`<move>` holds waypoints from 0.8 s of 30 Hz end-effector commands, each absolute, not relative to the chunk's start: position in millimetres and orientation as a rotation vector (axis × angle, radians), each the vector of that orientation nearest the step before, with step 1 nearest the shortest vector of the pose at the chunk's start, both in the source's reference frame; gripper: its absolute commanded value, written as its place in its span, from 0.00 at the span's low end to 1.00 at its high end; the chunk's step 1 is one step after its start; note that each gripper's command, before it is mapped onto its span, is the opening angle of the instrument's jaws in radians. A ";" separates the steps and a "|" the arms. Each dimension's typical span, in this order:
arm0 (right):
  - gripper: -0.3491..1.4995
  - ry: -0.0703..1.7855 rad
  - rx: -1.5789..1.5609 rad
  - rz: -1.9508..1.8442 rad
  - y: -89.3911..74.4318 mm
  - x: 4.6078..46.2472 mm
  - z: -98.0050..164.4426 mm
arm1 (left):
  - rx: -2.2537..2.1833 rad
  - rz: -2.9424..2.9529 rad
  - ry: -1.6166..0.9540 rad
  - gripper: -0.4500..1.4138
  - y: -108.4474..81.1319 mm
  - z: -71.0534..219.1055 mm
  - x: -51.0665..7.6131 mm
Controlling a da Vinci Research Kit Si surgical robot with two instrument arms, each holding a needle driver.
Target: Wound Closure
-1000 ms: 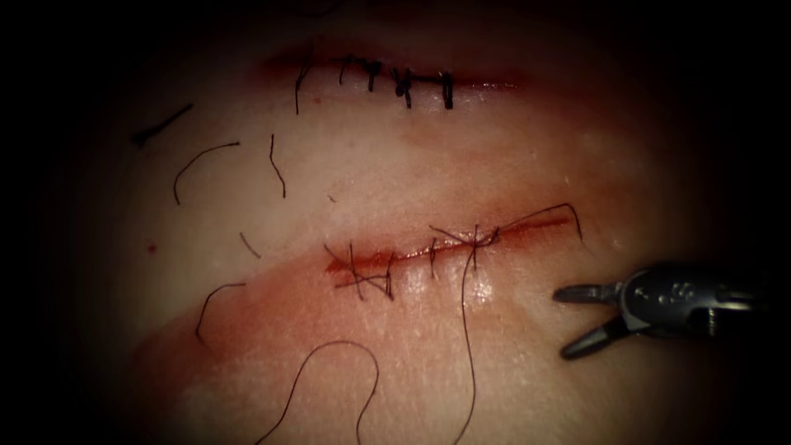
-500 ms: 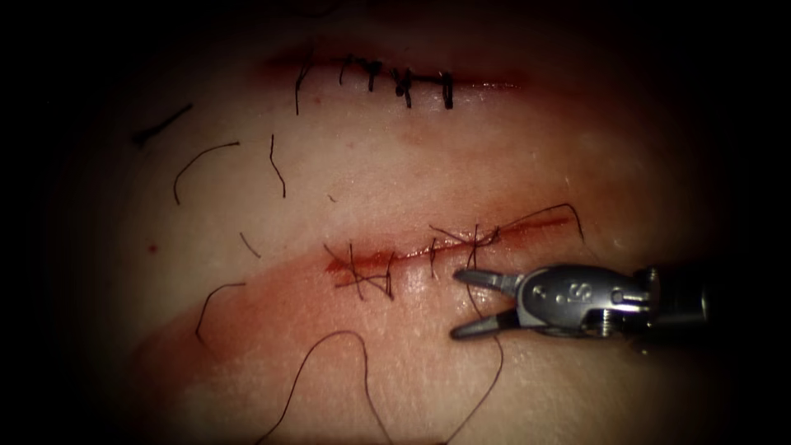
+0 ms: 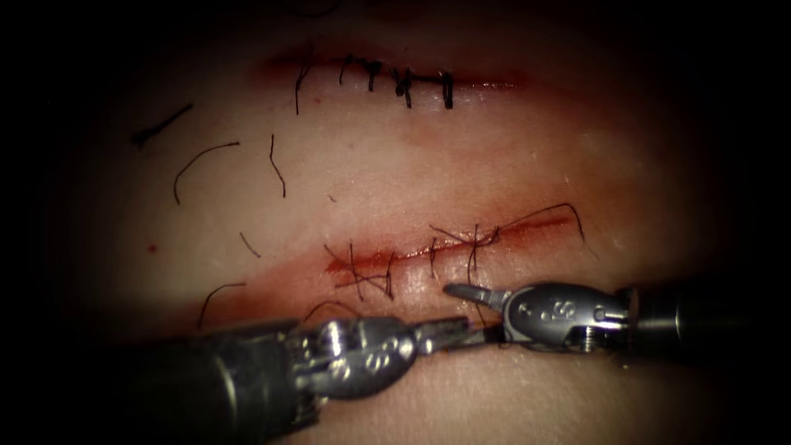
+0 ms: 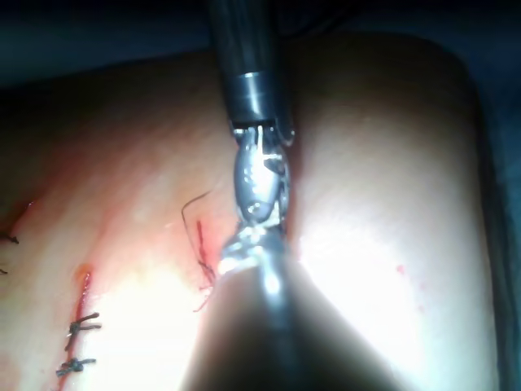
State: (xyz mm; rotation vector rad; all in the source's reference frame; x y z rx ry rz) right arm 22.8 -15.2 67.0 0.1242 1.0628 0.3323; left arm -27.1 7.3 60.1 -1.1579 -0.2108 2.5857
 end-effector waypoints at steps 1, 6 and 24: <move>0.81 1.064 0.130 0.332 -16.0 22.9 67.5 | -1.156 2.584 -0.218 0.00 7.5 61.1 -27.9; 0.81 1.069 0.136 0.327 -16.5 22.1 67.4 | -1.152 2.583 -0.225 0.00 10.5 64.5 -28.8; 0.73 1.359 0.207 0.369 -17.1 23.3 67.2 | -1.111 2.639 -0.280 0.00 11.7 71.5 -30.8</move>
